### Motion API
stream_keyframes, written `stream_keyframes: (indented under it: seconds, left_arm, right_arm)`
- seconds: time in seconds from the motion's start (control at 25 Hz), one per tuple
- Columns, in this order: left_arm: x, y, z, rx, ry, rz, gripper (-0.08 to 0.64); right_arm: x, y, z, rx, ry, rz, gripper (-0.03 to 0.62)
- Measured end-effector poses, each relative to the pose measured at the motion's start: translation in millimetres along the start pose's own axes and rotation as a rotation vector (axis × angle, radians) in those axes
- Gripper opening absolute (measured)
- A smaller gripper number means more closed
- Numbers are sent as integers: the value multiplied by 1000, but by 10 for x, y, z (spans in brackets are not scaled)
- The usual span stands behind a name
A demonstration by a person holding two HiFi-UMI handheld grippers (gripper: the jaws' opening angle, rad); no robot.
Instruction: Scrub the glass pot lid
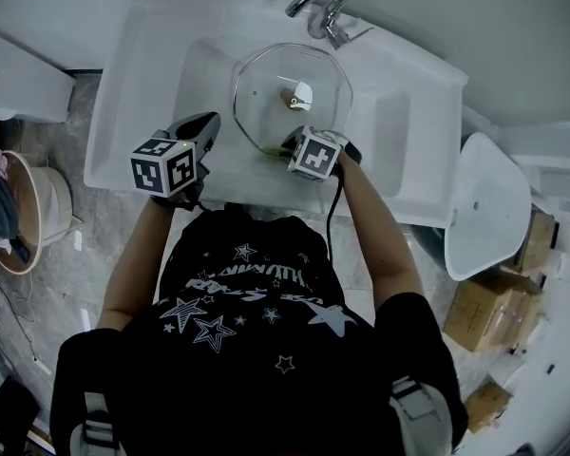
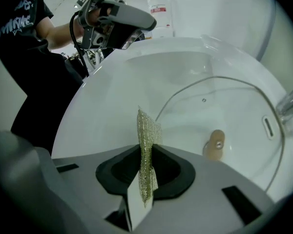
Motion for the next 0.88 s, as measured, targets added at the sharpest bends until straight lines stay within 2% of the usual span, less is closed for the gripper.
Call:
stream_keyframes:
  seconds: [0.16, 0.28, 0.44, 0.56, 0.68, 0.88]
  left_arm:
    - [-12, -41, 27, -4, -6, -7, 8]
    - [-19, -45, 45, -9, -9, -10, 8]
    - [-12, -42, 66, -16, -10, -8, 8]
    - [-15, -52, 82, -17, -12, -6, 8]
    - [-13, -65, 118, -20, -17, -4, 8]
    - [-30, -65, 185, -29, -28, 1, 8]
  right_arm:
    - [-321, -59, -217, -30, 145, -46, 69]
    - [-544, -92, -424, -66, 298, -56, 68]
    - [-743, -101, -720, -91, 514, -31, 69]
    - [-837, -92, -909, -107, 654, 23, 69]
    - [-871, -84, -1076, -107, 737, 70, 68]
    - [-826, -122, -1233, -168, 794, 117, 69]
Point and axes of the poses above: the fingertips, and each gripper's own axes: x forward along the fingers, z to its left, y out of its underside, the point moved 6 cm from there along -x, backward along the fingers, and after that the axes turned 8 degrees about -x, right-handed, at the moved point
